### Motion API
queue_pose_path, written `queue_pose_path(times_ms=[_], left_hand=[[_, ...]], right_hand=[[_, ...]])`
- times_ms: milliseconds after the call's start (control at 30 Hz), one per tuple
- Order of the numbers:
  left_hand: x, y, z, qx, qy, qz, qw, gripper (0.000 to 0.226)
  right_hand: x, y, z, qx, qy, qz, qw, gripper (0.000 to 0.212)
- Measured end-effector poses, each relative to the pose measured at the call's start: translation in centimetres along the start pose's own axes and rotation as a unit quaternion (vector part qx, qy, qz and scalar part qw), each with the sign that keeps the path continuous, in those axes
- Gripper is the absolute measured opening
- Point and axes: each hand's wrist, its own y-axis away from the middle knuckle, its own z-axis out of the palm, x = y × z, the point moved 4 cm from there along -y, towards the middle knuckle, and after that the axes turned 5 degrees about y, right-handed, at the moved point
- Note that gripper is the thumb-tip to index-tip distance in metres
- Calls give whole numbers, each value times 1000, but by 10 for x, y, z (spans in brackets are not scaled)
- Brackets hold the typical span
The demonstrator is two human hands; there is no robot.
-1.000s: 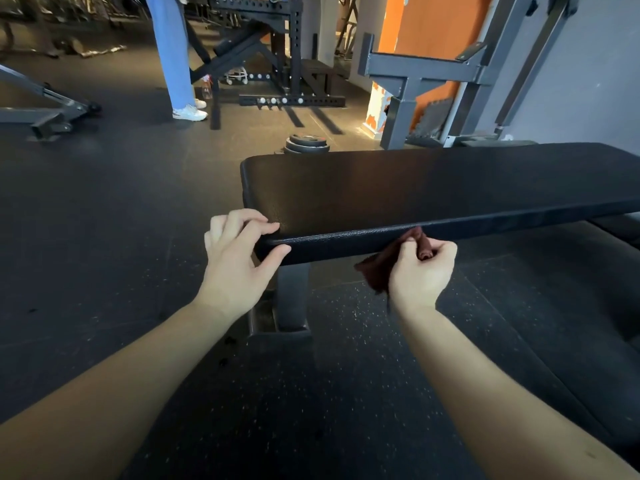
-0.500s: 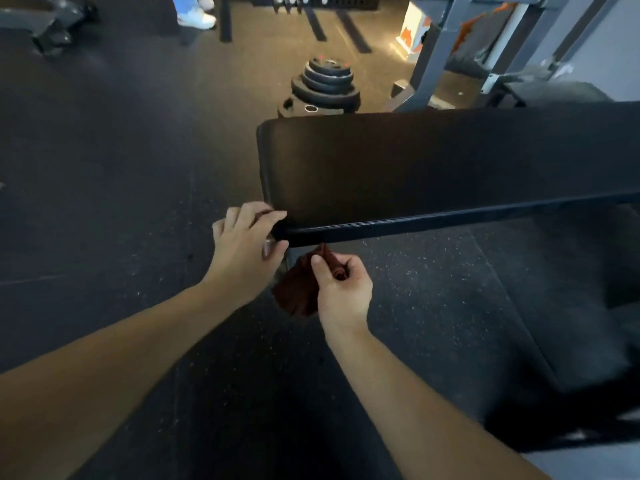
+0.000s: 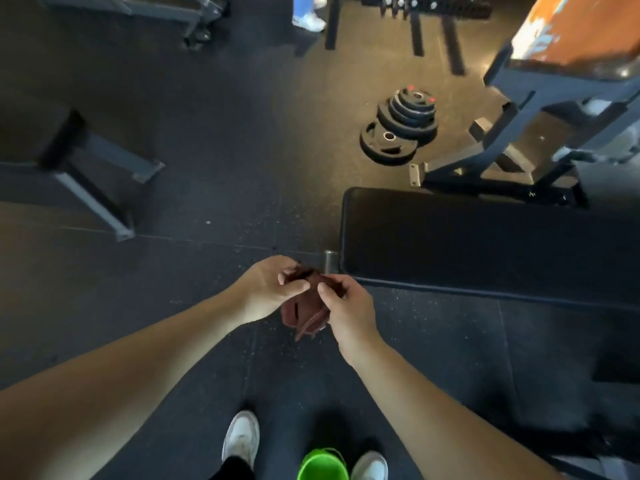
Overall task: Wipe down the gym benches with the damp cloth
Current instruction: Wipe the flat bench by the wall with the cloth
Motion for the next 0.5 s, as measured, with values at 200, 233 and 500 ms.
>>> queue_pose_path(times_ms=[200,233,500], left_hand=[[65,116,-107,38,-30,-56,997,4],[69,136,-124,54,-38,-75,995,6],[43,284,-226,170,54,-141,974,13]], right_hand=[[-129,72,36,-100,163,-94,977,4],[-146,82,45,-118,170,-101,973,7],[-232,166,165,-288,288,-148,901,40]])
